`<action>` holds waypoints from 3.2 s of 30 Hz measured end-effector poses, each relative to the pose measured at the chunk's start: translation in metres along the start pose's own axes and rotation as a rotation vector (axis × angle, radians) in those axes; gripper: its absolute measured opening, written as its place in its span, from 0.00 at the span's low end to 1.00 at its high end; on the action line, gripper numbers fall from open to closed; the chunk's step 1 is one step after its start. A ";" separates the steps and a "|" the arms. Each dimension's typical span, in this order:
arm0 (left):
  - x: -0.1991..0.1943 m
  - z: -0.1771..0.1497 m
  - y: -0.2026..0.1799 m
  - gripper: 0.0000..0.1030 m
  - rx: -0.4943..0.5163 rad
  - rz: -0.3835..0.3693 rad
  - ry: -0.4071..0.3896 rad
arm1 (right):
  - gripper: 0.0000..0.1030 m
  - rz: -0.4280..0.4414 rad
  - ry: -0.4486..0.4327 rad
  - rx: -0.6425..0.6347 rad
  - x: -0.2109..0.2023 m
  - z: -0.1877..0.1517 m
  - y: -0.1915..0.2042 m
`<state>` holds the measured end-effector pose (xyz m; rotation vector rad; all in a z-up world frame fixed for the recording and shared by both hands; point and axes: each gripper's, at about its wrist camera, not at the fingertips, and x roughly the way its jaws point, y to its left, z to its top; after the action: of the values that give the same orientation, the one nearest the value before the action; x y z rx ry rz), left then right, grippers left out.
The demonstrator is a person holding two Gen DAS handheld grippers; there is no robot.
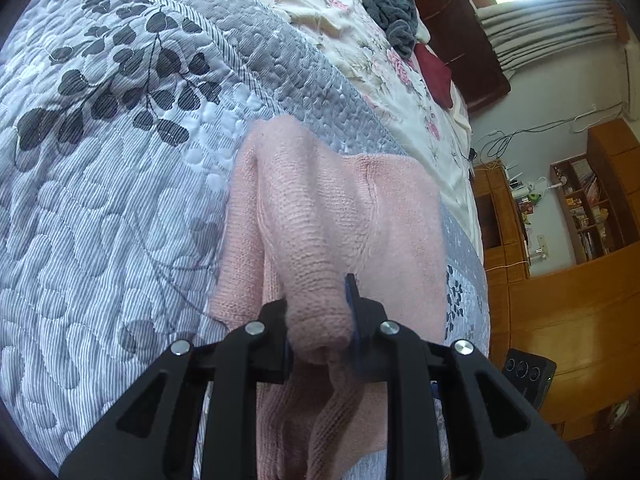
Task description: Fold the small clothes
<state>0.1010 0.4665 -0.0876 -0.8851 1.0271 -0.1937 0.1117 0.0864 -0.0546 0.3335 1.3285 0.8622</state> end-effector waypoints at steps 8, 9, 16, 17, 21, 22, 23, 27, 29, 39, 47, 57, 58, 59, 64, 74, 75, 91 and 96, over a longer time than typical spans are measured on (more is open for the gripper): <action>0.000 -0.008 0.007 0.28 0.000 0.029 0.007 | 0.50 -0.018 0.054 0.017 0.025 -0.009 0.000; -0.006 -0.011 0.003 0.30 0.017 0.046 0.000 | 0.50 -0.022 0.058 0.019 0.027 -0.010 -0.001; -0.042 -0.055 -0.023 0.49 0.142 0.087 0.013 | 0.50 -0.012 0.060 0.035 0.030 -0.015 -0.004; -0.042 -0.062 -0.024 0.49 0.150 0.097 0.029 | 0.50 -0.010 0.059 0.041 0.031 -0.016 -0.005; -0.030 -0.079 -0.019 0.21 0.147 0.116 0.069 | 0.50 -0.023 0.060 0.047 0.033 -0.020 -0.004; -0.026 -0.080 -0.017 0.07 0.139 0.118 0.081 | 0.50 -0.028 0.059 0.047 0.033 -0.020 -0.002; -0.023 -0.081 -0.013 0.06 0.122 0.118 0.089 | 0.45 -0.035 0.059 0.043 0.034 -0.019 0.000; -0.025 -0.076 0.004 0.06 0.072 0.095 0.073 | 0.32 -0.070 0.056 0.007 0.037 -0.021 0.010; -0.024 -0.077 0.013 0.06 0.058 0.089 0.081 | 0.29 -0.077 0.061 -0.001 0.039 -0.023 0.011; -0.019 -0.075 0.011 0.17 0.075 0.095 0.108 | 0.36 -0.082 0.086 -0.014 0.044 -0.021 0.011; -0.042 -0.022 -0.001 0.72 0.080 0.141 -0.002 | 0.65 -0.051 -0.010 -0.029 0.011 0.016 0.013; 0.023 0.022 0.029 0.74 0.014 0.029 0.166 | 0.75 0.013 -0.012 0.034 0.029 0.073 -0.008; 0.028 0.021 0.028 0.74 0.030 0.015 0.181 | 0.76 0.018 -0.006 0.042 0.035 0.076 -0.010; 0.034 0.021 0.026 0.75 0.049 0.006 0.191 | 0.77 0.028 0.000 0.049 0.041 0.078 -0.012; 0.054 0.019 0.017 0.79 0.100 -0.039 0.209 | 0.86 0.102 0.005 0.115 0.067 0.085 -0.028; 0.056 0.008 0.012 0.46 0.081 -0.138 0.167 | 0.64 0.182 -0.013 0.171 0.080 0.088 -0.041; 0.053 0.005 0.009 0.45 0.085 -0.156 0.157 | 0.62 0.185 -0.019 0.164 0.073 0.086 -0.040; 0.032 -0.116 -0.132 0.42 0.232 -0.330 0.147 | 0.57 0.165 -0.132 0.109 -0.110 -0.011 -0.045; 0.057 -0.154 -0.133 0.43 0.239 -0.283 0.194 | 0.57 0.119 -0.122 0.153 -0.119 -0.048 -0.079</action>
<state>0.0405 0.2654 -0.0633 -0.8005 1.0292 -0.6386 0.0953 -0.0616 -0.0349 0.5812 1.2735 0.8279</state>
